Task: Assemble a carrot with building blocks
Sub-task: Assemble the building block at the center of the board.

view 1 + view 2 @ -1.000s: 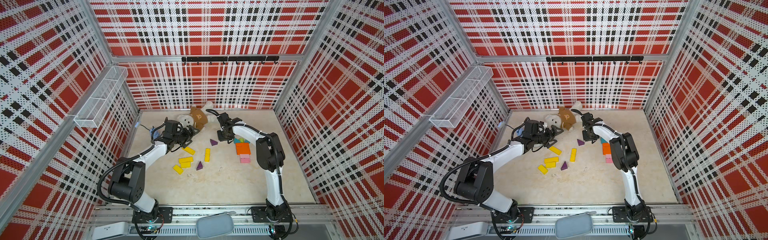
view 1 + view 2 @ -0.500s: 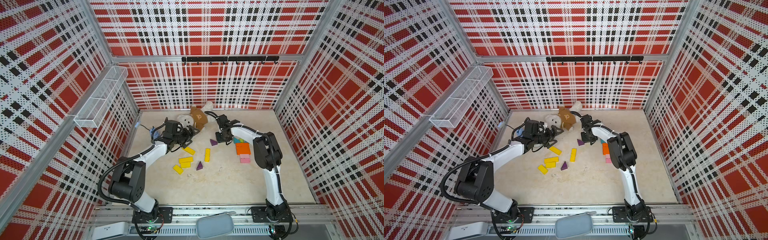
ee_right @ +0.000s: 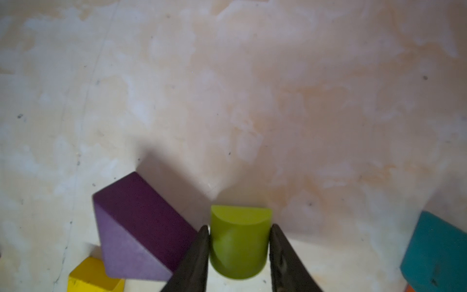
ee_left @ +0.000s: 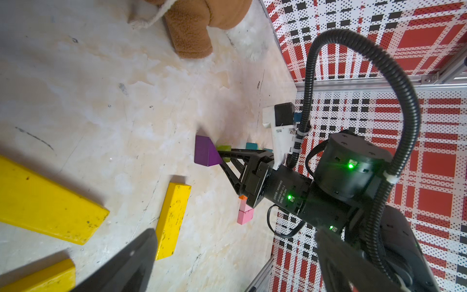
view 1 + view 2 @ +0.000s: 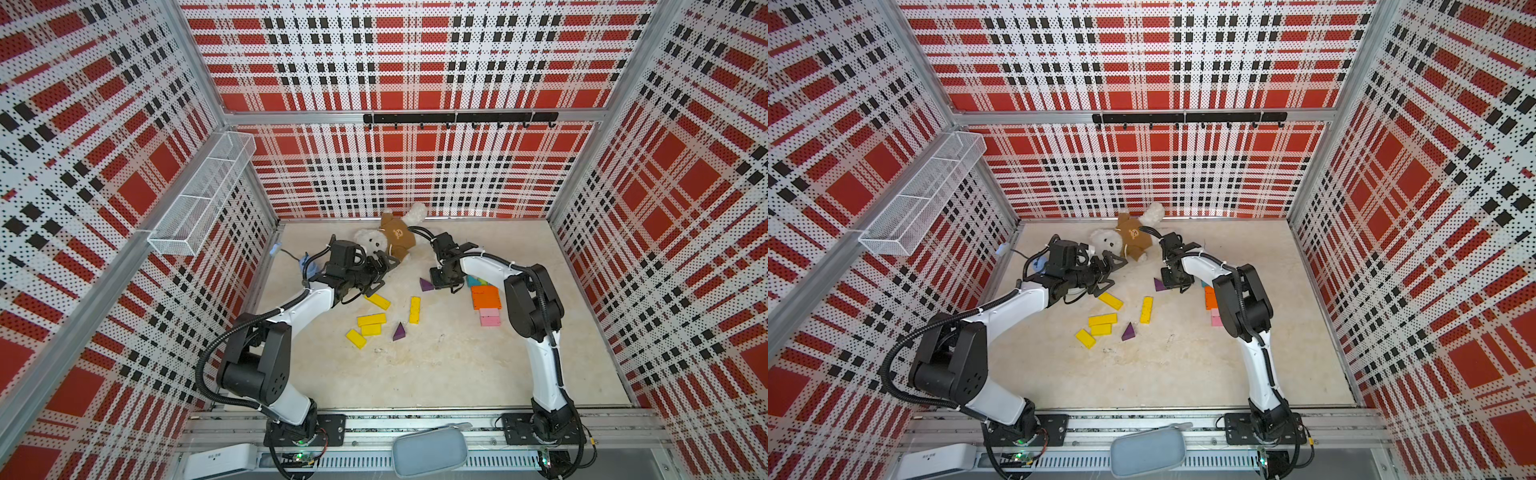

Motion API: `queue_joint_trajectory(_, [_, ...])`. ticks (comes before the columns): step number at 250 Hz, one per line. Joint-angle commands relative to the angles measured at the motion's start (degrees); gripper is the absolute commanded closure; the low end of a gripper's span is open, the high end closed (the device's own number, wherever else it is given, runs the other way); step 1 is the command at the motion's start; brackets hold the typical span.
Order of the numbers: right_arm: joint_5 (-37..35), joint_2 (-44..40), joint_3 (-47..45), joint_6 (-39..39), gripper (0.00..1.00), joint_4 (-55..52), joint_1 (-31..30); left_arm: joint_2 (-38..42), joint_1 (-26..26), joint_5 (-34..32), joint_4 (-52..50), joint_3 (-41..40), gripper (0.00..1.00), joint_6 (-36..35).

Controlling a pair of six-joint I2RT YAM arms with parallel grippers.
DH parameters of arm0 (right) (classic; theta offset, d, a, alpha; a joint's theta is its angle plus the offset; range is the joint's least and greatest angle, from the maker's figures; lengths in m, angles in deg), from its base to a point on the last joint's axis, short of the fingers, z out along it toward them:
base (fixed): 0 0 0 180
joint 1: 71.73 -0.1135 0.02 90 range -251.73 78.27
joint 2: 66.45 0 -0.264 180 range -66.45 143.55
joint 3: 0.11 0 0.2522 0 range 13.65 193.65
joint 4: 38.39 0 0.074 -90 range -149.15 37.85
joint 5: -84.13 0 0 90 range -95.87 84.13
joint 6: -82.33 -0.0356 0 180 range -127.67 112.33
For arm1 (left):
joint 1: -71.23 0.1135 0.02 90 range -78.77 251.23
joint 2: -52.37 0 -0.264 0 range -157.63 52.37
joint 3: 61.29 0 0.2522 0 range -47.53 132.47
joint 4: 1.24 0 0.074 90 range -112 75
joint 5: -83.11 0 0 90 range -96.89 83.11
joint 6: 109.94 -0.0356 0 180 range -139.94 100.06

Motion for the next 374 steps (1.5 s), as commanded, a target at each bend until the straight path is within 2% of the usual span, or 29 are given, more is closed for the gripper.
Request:
queue_joint_trajectory(1, [0.5,0.6,-0.2,-0.9,0.62,1.6,-0.4,-0.4,-0.1,0.3,1.0,1.5,0.01,-0.4])
queue_joint_trajectory(63, [0.1,1.0,0.0,-1.6,0.61,0.6,-0.7,-0.1,-0.1,0.3,1.0,1.5,0.00,-0.5])
queue_joint_trajectory(91, [0.1,0.6,-0.4,-1.8,0.57,0.7,-0.8,-0.2,-0.1,0.3,1.0,1.5,0.01,-0.4])
queue_joint_trajectory(136, [-0.2,-0.6,-0.3,-1.8,0.55,0.3,-0.8,-0.2,-0.1,0.3,1.0,1.5,0.00,-0.4])
queue_joint_trajectory(214, [-2.3,-4.3,0.4,-1.5,0.55,-0.4,-0.7,-0.3,-0.1,0.2,1.0,1.5,0.00,-0.4])
queue_joint_trajectory(374, [-5.0,5.6,10.7,0.9,0.58,-5.0,3.0,-0.5,-0.1,0.3,1.0,1.5,0.00,-0.4])
